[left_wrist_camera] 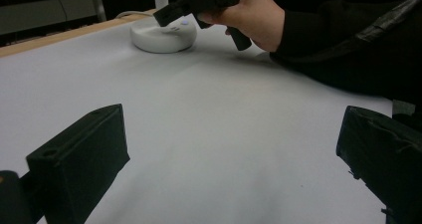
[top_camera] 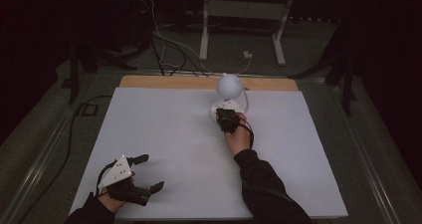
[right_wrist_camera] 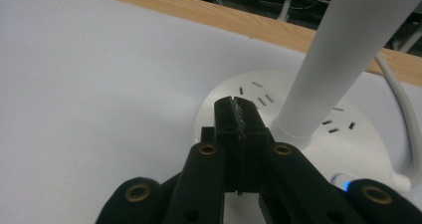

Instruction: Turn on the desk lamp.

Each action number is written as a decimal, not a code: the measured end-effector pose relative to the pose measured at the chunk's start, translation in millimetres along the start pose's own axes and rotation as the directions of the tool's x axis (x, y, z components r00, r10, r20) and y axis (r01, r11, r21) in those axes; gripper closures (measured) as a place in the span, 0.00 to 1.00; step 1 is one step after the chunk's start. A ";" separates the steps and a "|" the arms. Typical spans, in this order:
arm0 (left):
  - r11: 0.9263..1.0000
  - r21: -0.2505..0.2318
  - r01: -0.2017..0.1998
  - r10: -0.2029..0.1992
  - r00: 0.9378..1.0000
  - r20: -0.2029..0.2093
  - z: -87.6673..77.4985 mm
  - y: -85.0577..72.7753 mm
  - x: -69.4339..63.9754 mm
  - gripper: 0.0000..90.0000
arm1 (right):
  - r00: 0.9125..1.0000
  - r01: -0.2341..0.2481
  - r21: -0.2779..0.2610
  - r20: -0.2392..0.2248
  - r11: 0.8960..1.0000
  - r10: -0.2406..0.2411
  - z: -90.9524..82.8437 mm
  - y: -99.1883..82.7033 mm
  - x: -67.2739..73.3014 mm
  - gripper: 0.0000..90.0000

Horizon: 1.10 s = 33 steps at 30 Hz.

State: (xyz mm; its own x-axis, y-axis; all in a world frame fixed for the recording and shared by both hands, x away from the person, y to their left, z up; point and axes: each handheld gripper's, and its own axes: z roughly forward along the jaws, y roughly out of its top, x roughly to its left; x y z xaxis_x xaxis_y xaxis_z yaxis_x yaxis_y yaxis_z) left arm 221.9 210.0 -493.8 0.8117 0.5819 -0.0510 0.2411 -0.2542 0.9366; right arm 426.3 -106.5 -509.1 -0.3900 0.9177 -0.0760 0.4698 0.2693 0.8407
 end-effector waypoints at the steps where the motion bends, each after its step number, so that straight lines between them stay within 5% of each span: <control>1: 1.000 0.001 -0.001 0.001 1.000 0.000 0.1 0.0 -0.1 0.00 | 1.000 0.002 0.007 0.000 1.000 -0.002 1.4 -0.5 1.0 1.00; 33: 1.000 0.004 -0.001 0.001 1.000 0.001 0.1 -0.2 -0.1 0.00 | 0.999 0.047 0.021 0.012 0.999 -0.047 7.6 -3.7 2.0 1.00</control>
State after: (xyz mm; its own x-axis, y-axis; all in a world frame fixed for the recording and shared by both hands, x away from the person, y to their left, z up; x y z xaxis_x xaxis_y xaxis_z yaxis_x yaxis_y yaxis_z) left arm 221.7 209.9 -493.9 0.8122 0.5812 -0.0504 0.2425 -0.2578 0.9353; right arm 429.7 -103.5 -516.5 -0.4021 0.9074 -0.1223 0.4675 0.3184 0.8247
